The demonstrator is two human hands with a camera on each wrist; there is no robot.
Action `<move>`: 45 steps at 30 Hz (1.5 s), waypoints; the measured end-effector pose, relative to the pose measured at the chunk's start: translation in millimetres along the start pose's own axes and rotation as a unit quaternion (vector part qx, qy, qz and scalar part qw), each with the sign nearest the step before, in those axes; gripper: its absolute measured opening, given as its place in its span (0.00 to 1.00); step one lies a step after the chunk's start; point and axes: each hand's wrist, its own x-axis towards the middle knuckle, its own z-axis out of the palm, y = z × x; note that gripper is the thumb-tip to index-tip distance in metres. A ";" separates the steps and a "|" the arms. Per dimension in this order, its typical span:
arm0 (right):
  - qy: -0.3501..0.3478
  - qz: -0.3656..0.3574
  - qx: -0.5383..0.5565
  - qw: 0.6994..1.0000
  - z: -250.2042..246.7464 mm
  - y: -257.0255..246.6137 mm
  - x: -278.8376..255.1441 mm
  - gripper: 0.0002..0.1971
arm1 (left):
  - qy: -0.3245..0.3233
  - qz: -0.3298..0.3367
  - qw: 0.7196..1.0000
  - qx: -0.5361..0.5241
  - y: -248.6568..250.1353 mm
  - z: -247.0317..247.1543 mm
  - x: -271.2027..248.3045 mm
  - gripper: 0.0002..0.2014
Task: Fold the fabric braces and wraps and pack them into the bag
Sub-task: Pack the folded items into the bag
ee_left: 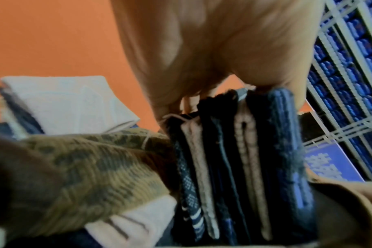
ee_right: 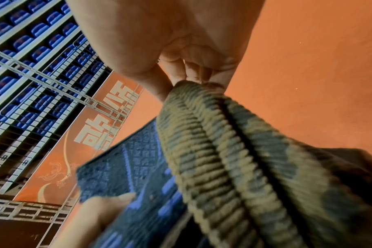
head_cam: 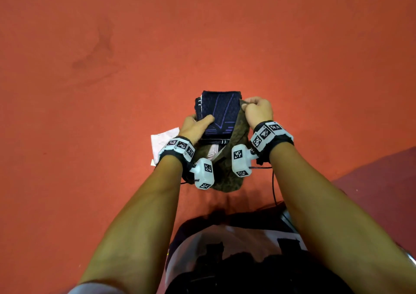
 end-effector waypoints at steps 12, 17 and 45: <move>0.064 0.006 0.026 0.998 -27.0 9.1 18.5 0.06 | 0.061 0.017 0.988 0.139 6.3 14.2 16.7 0.35; 0.040 0.001 0.036 0.999 -21.3 11.2 15.1 0.07 | 0.016 -0.001 0.977 0.214 11.9 34.4 14.7 0.58; -0.041 -0.008 -0.230 0.972 12.9 30.1 -5.0 0.51 | -0.107 0.076 0.974 0.183 -21.8 13.7 25.9 0.17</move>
